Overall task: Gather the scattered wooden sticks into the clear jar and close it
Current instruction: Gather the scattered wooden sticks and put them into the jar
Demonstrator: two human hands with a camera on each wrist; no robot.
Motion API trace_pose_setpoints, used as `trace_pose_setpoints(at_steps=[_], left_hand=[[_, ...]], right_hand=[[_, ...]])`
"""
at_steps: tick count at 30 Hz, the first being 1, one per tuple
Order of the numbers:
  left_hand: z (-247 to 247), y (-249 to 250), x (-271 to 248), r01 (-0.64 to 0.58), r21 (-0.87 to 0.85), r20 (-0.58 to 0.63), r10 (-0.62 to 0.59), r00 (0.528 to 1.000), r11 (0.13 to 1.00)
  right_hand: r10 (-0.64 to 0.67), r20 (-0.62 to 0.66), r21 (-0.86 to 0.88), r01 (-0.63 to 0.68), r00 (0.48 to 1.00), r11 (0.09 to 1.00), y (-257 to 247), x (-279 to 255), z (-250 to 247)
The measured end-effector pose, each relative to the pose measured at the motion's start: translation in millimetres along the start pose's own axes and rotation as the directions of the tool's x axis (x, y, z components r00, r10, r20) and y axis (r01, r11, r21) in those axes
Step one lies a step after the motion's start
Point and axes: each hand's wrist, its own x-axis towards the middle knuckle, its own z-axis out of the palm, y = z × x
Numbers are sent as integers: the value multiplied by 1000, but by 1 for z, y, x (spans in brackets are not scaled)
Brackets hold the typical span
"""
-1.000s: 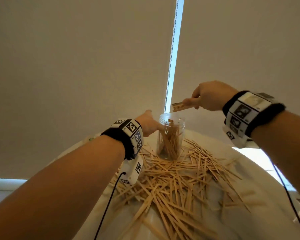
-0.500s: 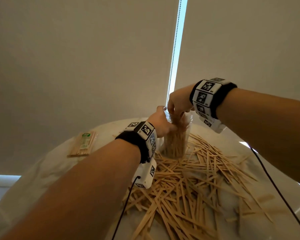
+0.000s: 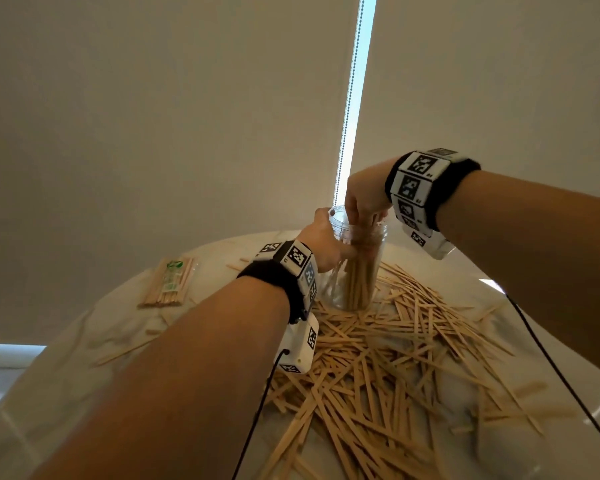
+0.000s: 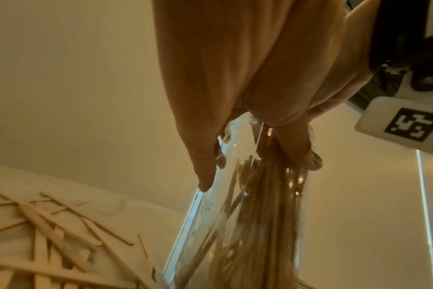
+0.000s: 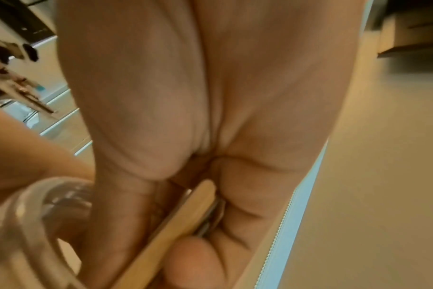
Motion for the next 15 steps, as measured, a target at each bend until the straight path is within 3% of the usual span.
trace_pose_setpoints(at_steps=[3,7,12,15], left_hand=[[1,-1,1,-10,8,-1,10,1000,1000],[1,-2,2,-14,0,-2,14,1000,1000],[2,-2,0,-19,-29,7,19,1000,999],[3,-2,0,-44,-46,1,44,999,998]], right_hand=[[-11,-39,-40,10,999,999,-1,1,3],[-42,-90,158,56,995,986,3,-5,11],[-18,-114,20,20,993,1000,2,-4,25],[-30,-122,122,45,992,992,9,-7,22]])
